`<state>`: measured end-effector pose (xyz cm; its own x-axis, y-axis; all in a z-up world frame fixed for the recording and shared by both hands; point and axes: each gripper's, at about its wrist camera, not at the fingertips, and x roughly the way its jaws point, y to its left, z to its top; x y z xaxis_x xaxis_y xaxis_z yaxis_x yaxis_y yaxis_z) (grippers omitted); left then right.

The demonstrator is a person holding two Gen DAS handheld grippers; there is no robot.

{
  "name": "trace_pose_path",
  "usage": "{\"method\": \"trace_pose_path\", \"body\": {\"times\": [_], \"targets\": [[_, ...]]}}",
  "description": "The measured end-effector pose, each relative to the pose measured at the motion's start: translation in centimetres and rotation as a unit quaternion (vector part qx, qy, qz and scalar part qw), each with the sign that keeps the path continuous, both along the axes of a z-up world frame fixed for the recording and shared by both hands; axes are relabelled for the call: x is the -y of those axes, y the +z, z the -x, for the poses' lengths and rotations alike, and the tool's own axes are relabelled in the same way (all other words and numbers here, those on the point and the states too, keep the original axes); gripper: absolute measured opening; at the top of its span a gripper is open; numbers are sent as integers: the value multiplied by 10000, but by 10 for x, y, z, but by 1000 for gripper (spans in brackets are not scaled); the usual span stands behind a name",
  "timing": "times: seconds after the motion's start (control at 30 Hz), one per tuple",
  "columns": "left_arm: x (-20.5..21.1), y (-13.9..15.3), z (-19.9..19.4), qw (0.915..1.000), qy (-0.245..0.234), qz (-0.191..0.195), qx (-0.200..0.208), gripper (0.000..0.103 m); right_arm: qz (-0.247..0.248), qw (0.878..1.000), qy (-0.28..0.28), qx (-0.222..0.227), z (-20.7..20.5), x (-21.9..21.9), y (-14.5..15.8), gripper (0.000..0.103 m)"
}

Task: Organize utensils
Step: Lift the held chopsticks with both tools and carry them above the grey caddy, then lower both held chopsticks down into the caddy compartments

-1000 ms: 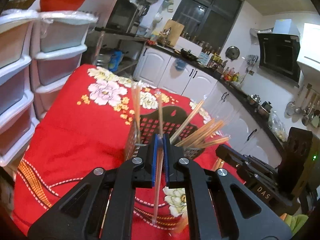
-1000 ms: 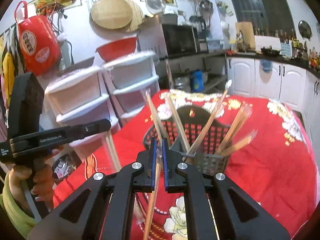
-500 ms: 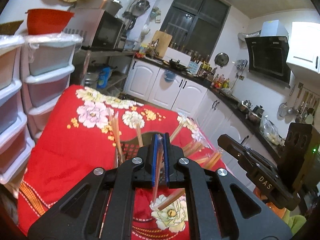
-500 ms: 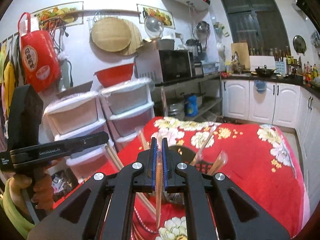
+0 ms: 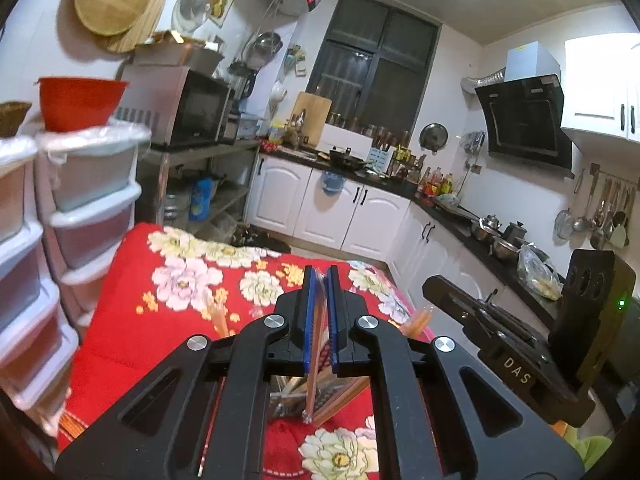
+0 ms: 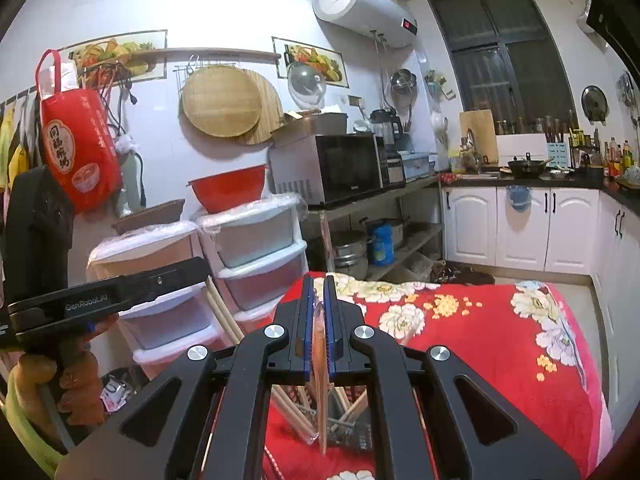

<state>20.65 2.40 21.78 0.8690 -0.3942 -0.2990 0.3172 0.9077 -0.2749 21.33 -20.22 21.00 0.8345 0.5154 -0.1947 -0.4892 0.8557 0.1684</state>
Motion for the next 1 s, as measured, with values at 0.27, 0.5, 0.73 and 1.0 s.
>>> {"method": "trace_pose_path", "body": {"times": [0.27, 0.5, 0.73, 1.0], "targets": [[2, 22, -13, 9993, 226, -164, 249, 1, -43, 9998, -102, 190, -14, -3, 20, 5], [-2, 32, -20, 9975, 486, -208, 462, 1, -56, 9988, -356, 325, -31, 3, 31, 5], [-1, 21, -31, 9970, 595, -322, 388, 2, -32, 9969, -672, 414, -43, 13, 29, 5], [-2, 0, -45, 9974, 606, -317, 206, 2, 51, 9951, -947, 290, -60, 21, 12, 5]]}}
